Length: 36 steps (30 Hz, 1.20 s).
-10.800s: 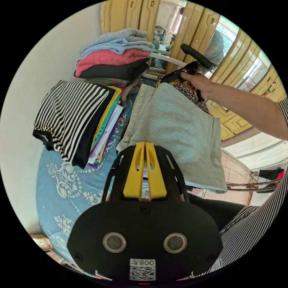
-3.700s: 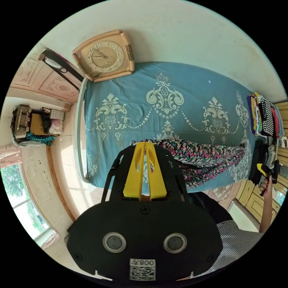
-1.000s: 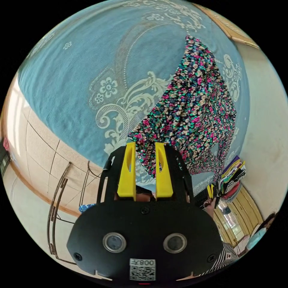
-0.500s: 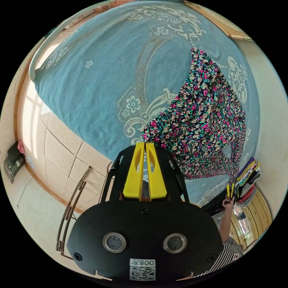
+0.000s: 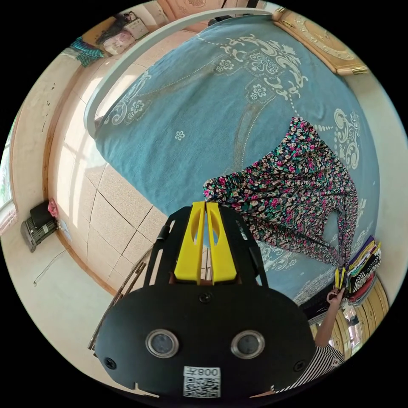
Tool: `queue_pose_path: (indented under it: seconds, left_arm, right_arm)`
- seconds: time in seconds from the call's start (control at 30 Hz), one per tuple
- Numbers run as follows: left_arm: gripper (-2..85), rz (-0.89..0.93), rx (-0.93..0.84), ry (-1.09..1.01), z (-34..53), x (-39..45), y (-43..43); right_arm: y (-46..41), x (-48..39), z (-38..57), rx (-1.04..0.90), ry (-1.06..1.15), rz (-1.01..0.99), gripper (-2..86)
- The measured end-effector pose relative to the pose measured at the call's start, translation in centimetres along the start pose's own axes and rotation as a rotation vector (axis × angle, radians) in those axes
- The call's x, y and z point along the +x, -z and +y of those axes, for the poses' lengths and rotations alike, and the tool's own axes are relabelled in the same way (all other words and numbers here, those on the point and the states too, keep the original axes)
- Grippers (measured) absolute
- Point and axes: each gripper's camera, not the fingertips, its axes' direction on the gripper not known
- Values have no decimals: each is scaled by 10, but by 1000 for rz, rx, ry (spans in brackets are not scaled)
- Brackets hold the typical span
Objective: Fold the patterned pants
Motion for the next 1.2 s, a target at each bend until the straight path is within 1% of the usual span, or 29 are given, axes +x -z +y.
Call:
queue_pose_path:
  seconds: [0.13,0.3,0.43,0.5,0.6,0.73,0.83,0.93,1.0,1.07,1.13,1.2]
  left_arm:
    - [3,12,-7,8,13,10,-8]
    - [3,19,2,-5,24,20,-3]
    - [3,14,7,-33,32,31,3]
    - [3,13,5,-46,36,35,6]
    - [3,6,-15,-56,43,39,7]
    - [4,-21,-55,-80,52,48,4]
    - [5,-79,-88,-87,57,57,-3]
    - [7,-131,-122,-93,61,70,-13]
    - [10,-156,-147,-125,64,81,-19]
    - [14,-236,-150,-182,71,97,-21]
    - [14,-289,-125,-198,78,105,-19]
    - [16,-282,-91,-202,87,110,-14]
  right_arm:
    - [-6,12,-6,-9,-15,52,77]
    - [-7,26,-10,-1,4,46,26]
    - [0,33,-5,-14,31,24,11]
    - [16,33,9,-17,80,-14,8]
    - [40,37,39,-35,121,-4,6]
    - [67,62,79,-55,89,39,7]
    - [66,107,101,-84,-19,100,9]
    - [47,167,115,-113,-172,150,16]
    - [40,197,125,-71,-256,89,29]
    - [44,200,129,-4,-244,85,41]
    - [50,194,125,38,-193,134,57]
    - [56,184,111,90,-127,177,85]
